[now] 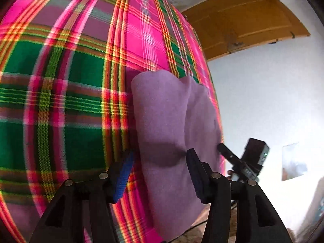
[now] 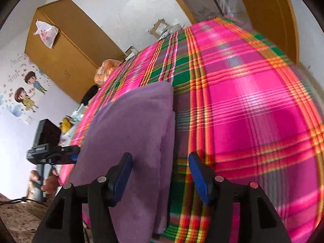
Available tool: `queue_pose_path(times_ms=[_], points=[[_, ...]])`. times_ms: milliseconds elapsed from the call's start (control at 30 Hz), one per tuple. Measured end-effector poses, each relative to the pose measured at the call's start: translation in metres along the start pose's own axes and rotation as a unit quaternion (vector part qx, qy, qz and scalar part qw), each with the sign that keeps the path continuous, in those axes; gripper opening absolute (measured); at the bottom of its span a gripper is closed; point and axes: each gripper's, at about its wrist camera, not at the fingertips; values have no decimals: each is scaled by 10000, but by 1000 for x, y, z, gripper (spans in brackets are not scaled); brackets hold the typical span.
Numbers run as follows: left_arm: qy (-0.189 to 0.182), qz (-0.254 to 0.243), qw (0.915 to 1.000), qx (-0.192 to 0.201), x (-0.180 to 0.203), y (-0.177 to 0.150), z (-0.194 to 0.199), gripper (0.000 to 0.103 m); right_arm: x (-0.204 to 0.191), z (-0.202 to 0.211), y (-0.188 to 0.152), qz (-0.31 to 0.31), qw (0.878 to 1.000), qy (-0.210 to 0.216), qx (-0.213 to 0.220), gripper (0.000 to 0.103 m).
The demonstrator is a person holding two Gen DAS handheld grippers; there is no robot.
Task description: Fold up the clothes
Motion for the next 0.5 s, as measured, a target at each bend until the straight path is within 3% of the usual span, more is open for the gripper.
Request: queue_pose_path(times_ms=[300, 500], points=[[-502, 179, 9985, -79, -3, 10, -20, 57, -1, -17, 11, 103, 9976, 529, -426, 59], [-551, 159, 9982, -149, 1, 11, -27, 57, -3, -21, 13, 147, 9952, 750, -611, 62]])
Point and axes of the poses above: each gripper's, at about its wrist camera, not at the fingertips, and z roughly against the way its jaws point, x to its right, y to its top, and after that the axes turned 12 degrees about -z, right-handed
